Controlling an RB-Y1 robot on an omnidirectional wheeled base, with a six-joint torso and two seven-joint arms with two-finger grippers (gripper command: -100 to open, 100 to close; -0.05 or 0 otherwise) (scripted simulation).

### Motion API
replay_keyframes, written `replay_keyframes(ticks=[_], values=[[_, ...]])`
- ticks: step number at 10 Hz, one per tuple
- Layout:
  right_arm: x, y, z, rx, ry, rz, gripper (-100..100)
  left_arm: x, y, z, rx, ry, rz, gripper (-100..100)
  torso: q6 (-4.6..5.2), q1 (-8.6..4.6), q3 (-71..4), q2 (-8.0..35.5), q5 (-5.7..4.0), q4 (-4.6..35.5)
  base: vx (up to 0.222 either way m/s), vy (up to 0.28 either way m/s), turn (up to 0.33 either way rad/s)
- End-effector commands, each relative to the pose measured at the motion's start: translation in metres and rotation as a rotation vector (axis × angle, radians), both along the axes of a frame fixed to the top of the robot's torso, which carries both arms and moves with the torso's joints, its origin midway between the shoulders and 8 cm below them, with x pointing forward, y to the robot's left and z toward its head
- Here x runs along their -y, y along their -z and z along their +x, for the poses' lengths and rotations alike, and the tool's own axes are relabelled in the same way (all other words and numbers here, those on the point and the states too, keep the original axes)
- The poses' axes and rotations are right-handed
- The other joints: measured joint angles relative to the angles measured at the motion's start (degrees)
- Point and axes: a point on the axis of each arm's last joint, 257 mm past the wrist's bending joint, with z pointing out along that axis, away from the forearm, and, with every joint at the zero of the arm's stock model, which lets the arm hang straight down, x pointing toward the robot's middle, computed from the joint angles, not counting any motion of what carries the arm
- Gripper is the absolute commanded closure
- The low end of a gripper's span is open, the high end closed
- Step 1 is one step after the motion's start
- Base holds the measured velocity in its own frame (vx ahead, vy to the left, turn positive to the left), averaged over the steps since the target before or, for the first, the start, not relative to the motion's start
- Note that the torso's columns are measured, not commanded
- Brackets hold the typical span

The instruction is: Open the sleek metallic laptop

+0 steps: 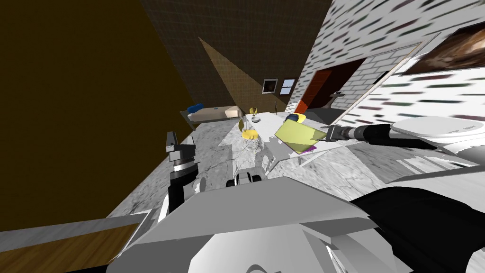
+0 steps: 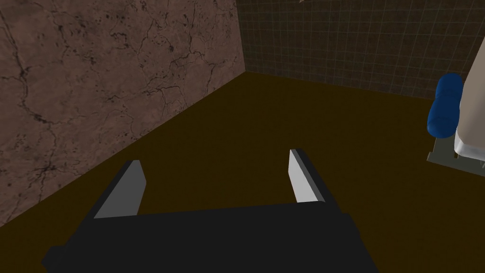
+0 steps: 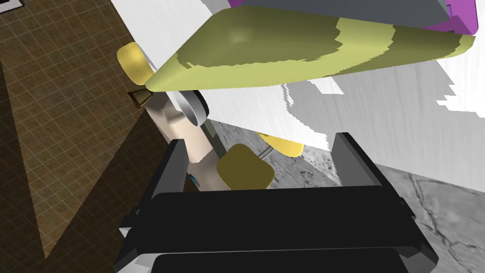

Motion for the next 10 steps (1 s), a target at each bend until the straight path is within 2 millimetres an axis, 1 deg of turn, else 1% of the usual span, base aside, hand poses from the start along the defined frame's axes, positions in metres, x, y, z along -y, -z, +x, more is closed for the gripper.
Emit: replay_keyframes(ticks=[1,10], values=[[0.005,0.005,0.002,0.012,-0.015,-0.068,-100,0.000,0.000,0.000,0.000,0.000,0.000,0,0.00,0.00,-0.01,-0.02,-0.01,-0.01,-0.062,-0.024,0.075],[0.016,0.020,0.006,0.048,-0.050,-0.269,-100,0.000,0.000,0.000,0.000,0.000,0.000,0,0.00,0.04,0.03,0.05,0.01,0.01,-0.062,-0.015,0.062]])
